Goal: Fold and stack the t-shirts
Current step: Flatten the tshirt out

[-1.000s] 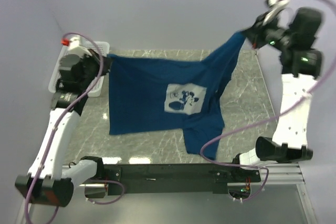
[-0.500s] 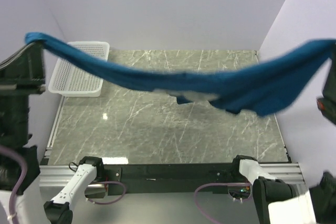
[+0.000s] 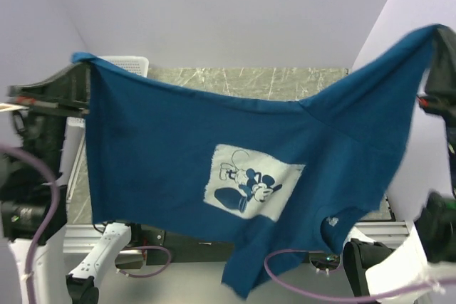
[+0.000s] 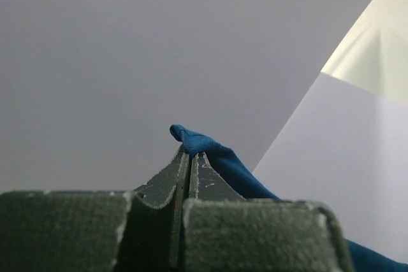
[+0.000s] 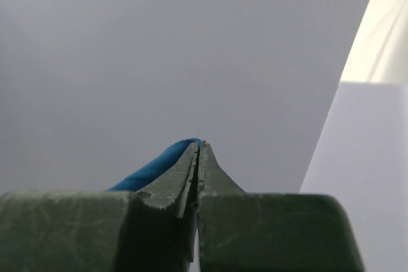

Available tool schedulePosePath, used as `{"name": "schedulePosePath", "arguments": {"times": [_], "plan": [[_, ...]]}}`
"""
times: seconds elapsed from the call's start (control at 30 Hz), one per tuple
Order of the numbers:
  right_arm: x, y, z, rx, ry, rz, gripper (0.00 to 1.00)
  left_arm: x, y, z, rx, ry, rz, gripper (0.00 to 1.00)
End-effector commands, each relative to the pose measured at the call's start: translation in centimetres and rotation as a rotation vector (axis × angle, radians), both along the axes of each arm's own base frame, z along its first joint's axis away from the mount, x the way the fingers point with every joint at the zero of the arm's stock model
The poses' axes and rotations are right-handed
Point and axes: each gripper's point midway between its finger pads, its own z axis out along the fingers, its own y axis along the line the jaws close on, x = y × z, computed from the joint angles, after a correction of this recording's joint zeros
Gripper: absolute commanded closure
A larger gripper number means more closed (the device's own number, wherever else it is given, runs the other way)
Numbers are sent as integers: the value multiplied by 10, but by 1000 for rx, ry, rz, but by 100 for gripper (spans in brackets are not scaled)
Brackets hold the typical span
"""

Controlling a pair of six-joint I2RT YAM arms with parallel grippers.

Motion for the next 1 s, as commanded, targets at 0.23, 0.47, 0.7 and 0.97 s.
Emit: {"name": "schedulePosePath", "arguments": {"times": [0.23,0.47,0.7,0.97], "plan": [[172,-13,-161,1,473,95,100,110,-15,-157,15,294,-22,99],[293,-7,-325,10,757,182,100,221,-17,-315,59,594,36,100],[402,3,-439,14,979,129,100,325,-23,-426,146,901,82,100],[461,-7,-477,56,1049,51,100,393,-27,-474,212,998,99,100]]}}
